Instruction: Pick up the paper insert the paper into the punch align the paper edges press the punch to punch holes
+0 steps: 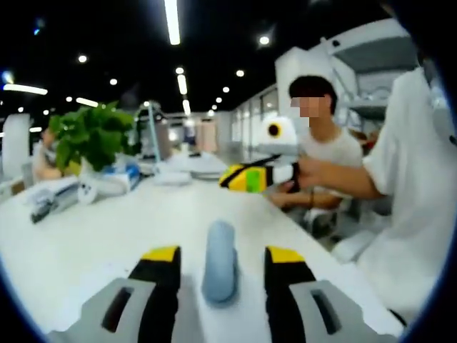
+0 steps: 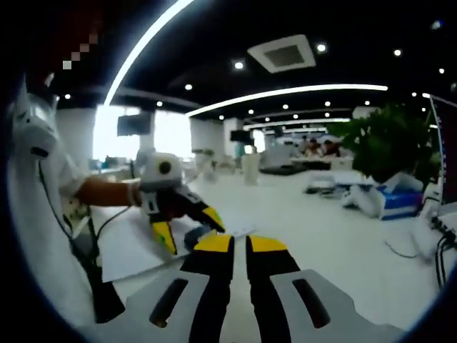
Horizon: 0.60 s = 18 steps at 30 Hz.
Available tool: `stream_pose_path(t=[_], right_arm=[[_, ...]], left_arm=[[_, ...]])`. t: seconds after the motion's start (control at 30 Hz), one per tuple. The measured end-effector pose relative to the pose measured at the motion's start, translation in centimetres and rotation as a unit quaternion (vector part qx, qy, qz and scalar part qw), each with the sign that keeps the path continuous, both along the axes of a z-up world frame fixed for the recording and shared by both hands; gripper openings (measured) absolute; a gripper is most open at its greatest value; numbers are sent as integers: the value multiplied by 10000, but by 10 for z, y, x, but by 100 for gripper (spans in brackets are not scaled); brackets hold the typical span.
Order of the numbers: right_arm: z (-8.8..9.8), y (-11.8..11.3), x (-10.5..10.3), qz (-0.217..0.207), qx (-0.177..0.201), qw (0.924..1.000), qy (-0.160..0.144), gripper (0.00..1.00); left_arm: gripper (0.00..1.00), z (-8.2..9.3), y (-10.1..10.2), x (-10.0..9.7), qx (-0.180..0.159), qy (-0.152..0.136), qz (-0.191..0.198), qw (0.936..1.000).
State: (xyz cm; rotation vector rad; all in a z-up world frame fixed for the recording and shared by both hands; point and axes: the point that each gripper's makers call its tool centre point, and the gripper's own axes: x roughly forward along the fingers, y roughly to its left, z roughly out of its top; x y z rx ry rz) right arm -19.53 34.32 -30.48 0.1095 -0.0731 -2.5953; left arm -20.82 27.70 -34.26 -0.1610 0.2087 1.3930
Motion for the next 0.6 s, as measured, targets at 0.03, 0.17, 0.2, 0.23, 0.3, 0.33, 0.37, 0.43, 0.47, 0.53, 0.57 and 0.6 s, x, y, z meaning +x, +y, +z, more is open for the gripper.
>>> stream_pose_path(t=[0.03, 0.17, 0.2, 0.23, 0.3, 0.33, 0.37, 0.43, 0.47, 0.53, 0.57, 0.6], right_arm=[[1, 0, 0, -14, -30, 10000, 5, 10], [8, -2, -1, -165, -107, 9996, 207, 10], [10, -2, -1, -190, -149, 9994, 234, 10], [12, -2, -2, -208, -233, 9992, 247, 10], [14, -2, -3, -252, -338, 9988, 237, 10], [14, -1, -3, -288, -346, 9987, 230, 10], [15, 1, -5, -383, -345, 9984, 232, 10], [18, 3, -7, -539, -519, 9968, 275, 10], [20, 2, -6, -589, -710, 9954, 260, 10], [23, 1, -7, -673, -787, 9942, 289, 10], [25, 0, -9, -773, -811, 9932, 311, 10], [27, -4, -9, -786, -819, 9930, 318, 10]], left_arm=[[41, -2, -1, 0, -1, -19, 3, 10000], [38, -10, -3, -3, 78, -186, 87, 9998], [38, -10, -3, -4, 90, -101, 123, 9998], [38, -7, -3, -3, 122, -38, 117, 9998], [36, -5, -2, 0, 174, -199, 42, 9996], [35, -7, -2, 0, 136, -167, 48, 9998], [35, -9, -2, -1, 109, -113, 73, 9998], [34, -10, -2, 0, 84, -65, 71, 9999], [34, -11, -1, 1, 67, -37, 58, 10000], [32, -14, -1, 2, 20, 74, 33, 10000], [32, -16, -1, 3, 0, 115, 27, 9999], [31, -16, -1, 2, -12, 130, 23, 9999]])
